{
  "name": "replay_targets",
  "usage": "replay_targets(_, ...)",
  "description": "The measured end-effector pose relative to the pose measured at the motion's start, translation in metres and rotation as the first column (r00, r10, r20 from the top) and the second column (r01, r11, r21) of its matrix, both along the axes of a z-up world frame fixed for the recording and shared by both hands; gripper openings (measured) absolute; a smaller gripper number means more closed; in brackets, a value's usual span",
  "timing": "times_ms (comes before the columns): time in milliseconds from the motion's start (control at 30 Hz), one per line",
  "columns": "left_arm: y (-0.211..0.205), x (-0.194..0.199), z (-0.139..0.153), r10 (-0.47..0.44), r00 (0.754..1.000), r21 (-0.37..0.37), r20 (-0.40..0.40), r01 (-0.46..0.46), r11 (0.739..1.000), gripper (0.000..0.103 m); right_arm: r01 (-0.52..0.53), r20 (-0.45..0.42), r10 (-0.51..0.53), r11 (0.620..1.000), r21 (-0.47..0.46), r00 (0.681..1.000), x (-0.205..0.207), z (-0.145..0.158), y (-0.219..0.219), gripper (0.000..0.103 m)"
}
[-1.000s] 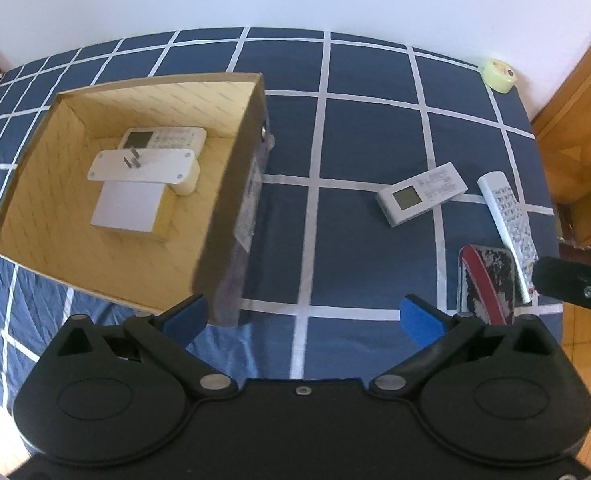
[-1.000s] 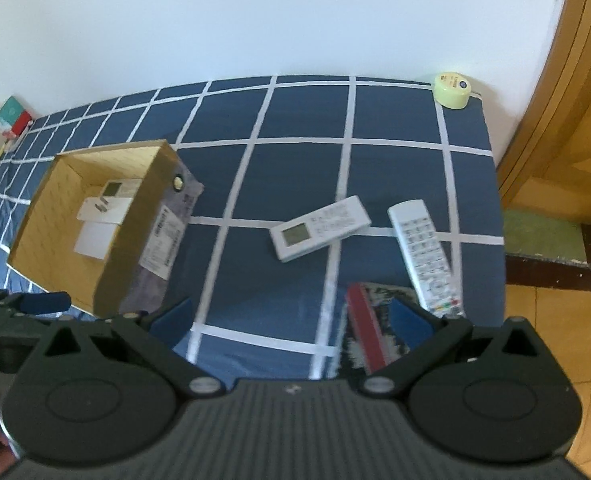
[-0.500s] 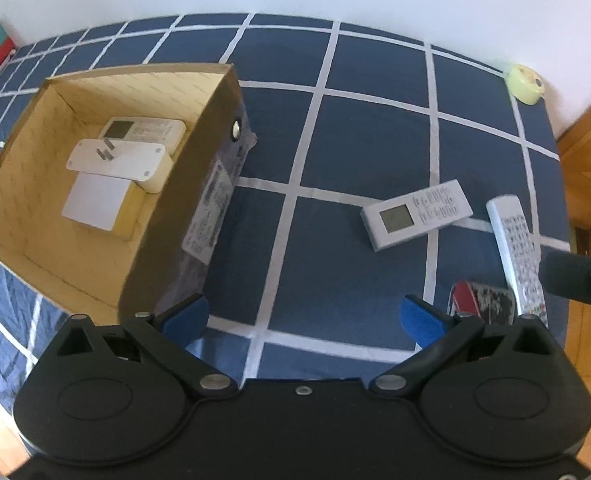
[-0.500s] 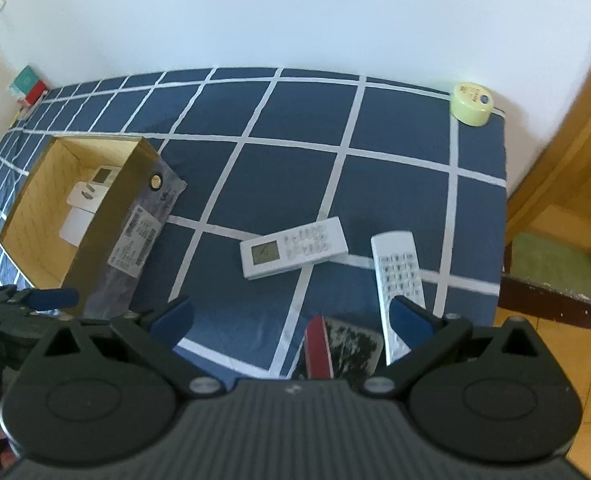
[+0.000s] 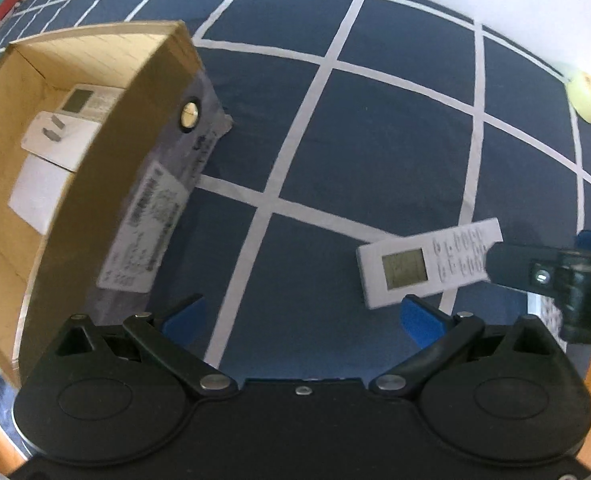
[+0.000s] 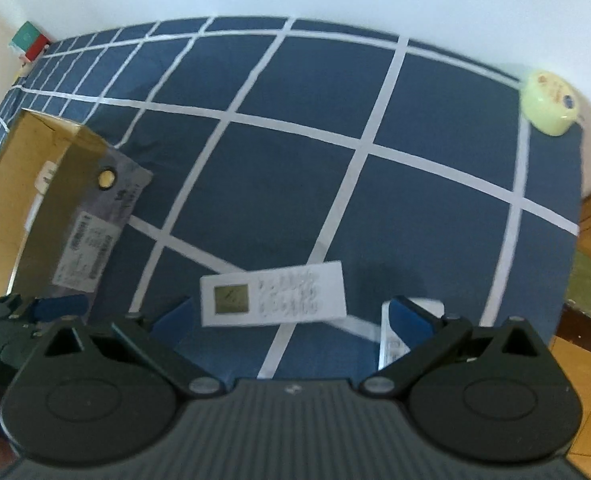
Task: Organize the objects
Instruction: 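Grasp the white display remote with the right gripper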
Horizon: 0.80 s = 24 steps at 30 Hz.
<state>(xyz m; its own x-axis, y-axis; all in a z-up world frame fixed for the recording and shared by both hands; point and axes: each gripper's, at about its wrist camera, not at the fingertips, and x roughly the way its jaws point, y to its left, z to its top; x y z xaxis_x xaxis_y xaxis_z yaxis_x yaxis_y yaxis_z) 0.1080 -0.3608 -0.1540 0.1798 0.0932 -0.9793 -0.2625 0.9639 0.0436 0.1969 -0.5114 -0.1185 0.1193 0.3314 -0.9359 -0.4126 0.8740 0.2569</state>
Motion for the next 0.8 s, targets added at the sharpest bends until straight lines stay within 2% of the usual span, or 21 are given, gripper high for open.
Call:
replay_targets(167,-0.005,0.010,-0.017,0.014,1.000,-0.027,-0.022,-0.014,1.000,0.103,-0.026,-0.044,0.026,1.000,-0.003,0.999,0.017,-0.027,0.005,0.099)
replay_targets(333,-0.008,0.015,-0.028,0.020,0.999,-0.054,-0.035,-0.022,0.998,0.103,-0.039,-0.082,0.039,0.999,0.003,0.996,0.025,-0.045,0.009,0.087)
replay_targets(567,-0.011,0.020,-0.036,0.017,0.999,-0.112,-0.034,-0.021,0.993,0.103,-0.048,-0.106,0.047,0.999,-0.001,0.993,0.027,-0.058,0.012,0.074)
replay_targets(800,-0.014,0.024,-0.041,0.007,0.999,-0.159,-0.034,-0.012,0.987,0.102,-0.071,-0.110,0.070,0.997,-0.012,0.992,0.026,-0.061,0.020,0.069)
